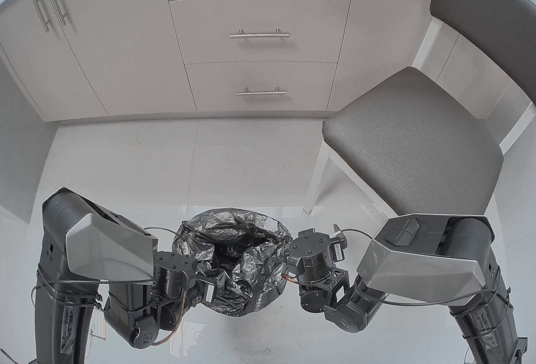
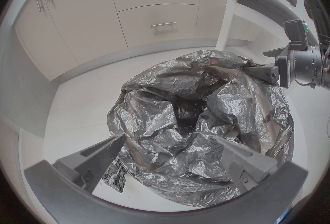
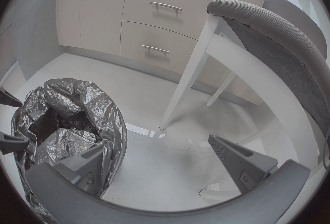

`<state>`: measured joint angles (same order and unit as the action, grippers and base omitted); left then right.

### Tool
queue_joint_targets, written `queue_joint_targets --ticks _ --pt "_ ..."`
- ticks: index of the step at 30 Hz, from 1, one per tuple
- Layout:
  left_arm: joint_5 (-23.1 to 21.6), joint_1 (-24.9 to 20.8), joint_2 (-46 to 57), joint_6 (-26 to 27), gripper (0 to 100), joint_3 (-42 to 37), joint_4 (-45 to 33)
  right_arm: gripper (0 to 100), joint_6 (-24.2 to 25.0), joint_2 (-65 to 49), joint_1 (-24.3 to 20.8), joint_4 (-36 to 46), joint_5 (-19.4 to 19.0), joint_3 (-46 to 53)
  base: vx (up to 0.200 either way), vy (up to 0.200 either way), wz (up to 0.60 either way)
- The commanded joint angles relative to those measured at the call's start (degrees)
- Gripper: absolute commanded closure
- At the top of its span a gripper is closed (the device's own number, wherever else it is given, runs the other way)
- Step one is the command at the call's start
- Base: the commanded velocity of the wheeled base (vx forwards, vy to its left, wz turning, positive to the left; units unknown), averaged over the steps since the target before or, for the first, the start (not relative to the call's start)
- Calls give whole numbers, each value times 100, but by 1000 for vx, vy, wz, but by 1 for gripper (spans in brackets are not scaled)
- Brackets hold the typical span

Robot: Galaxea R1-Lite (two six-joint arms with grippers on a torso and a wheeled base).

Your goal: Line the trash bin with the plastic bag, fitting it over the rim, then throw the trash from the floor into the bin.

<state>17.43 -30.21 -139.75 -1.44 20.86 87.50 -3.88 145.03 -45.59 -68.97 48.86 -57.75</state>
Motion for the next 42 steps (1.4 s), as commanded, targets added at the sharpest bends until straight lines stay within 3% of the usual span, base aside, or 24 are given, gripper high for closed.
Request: queue_joint_targets --ticks 1,27,42 --pt "-29 33 9 -14 0 -117 3 0 1 8 -2 -2 1 0 0 0 0" --pt "-65 -29 -26 -6 0 -1057 12 0 10 34 7 -11 10 0 0 0 0" --pt "-65 -345 -105 -93 0 -1638 12 0 1 175 7 -151 1 71 0 0 0"
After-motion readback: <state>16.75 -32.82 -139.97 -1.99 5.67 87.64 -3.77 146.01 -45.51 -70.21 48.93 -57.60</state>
